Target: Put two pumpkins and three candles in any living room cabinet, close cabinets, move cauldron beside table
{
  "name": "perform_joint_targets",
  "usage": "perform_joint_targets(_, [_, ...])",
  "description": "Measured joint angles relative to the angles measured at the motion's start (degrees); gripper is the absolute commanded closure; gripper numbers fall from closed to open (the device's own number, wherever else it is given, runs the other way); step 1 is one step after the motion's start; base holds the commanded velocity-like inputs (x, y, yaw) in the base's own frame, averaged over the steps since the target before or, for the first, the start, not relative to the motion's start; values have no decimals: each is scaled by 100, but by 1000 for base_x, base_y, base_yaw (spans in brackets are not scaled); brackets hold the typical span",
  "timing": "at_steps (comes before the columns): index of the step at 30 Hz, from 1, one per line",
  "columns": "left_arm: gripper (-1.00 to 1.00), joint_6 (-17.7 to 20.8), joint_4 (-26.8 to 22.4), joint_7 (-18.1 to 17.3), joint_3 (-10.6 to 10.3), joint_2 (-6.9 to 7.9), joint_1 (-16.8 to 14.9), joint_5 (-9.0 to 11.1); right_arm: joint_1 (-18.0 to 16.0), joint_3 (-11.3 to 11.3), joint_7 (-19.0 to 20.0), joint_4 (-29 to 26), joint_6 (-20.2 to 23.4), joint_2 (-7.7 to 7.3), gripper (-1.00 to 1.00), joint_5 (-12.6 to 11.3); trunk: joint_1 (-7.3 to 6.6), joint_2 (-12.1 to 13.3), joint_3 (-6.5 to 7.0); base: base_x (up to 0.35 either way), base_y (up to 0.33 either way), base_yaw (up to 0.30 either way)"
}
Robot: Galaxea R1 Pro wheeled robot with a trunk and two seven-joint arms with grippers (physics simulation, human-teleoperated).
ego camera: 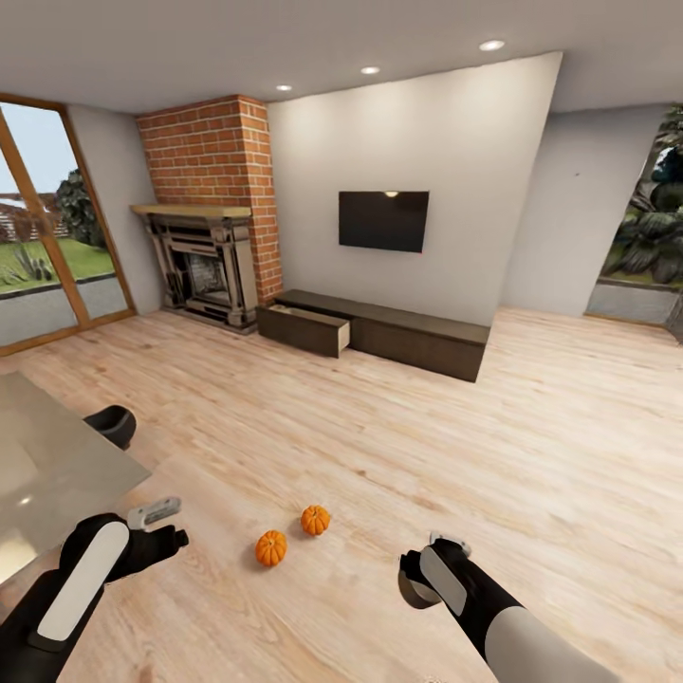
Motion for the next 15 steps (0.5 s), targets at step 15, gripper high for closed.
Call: perform_joint_targets(15, [-100,-8,-24,9,-43,0,1,-67,0,5,-1,0,2,-9,100,-185,-3,-1,71,107,0,-269])
